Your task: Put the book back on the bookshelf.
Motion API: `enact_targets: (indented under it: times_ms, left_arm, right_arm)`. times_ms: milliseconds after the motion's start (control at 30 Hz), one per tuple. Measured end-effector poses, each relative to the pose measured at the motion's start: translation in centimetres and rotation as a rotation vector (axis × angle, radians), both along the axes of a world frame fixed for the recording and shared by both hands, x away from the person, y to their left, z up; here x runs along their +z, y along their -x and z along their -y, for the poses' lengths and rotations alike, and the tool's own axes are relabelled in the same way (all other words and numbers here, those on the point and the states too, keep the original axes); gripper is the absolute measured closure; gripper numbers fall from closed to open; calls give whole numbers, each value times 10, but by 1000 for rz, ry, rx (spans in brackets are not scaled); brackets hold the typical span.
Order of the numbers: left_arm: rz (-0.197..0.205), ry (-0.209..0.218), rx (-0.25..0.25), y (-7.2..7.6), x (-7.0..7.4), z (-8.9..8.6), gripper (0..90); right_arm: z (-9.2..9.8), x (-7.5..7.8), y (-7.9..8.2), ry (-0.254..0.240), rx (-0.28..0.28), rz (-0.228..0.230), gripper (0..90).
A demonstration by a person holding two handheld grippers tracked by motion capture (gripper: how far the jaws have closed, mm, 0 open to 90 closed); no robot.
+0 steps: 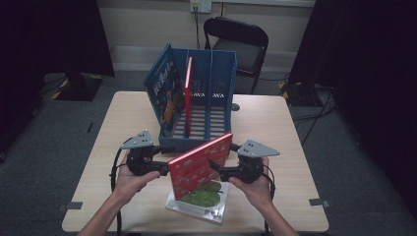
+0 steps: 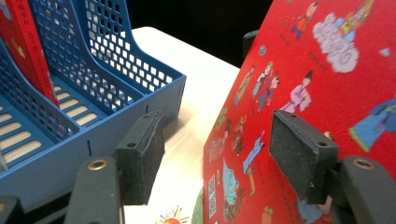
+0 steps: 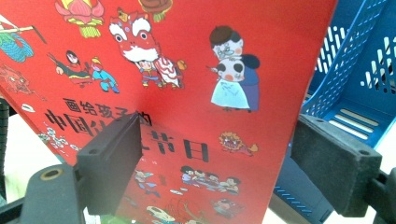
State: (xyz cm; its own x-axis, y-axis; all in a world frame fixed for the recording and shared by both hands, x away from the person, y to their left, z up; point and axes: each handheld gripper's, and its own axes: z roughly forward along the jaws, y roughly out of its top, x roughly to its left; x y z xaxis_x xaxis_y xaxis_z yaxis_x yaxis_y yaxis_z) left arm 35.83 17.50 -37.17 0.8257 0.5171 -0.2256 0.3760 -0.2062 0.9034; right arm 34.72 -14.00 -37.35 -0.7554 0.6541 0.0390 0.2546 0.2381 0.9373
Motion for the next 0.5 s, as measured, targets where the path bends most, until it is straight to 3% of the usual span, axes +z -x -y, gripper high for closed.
enact_targets:
  times_ms: [233, 367, 500]
  left_arm:
    - [-37, 13, -6, -6, -15, 2, 328]
    - [-43, 19, -39, -5, -15, 6, 314]
    - [-53, 29, -42, -5, -17, 10, 313]
  right_arm:
    - [-1, 2, -1, -1, 5, -13, 171]
    - [-4, 3, -3, -2, -2, -25, 191]
    - [-5, 4, -6, -2, -1, -42, 196]
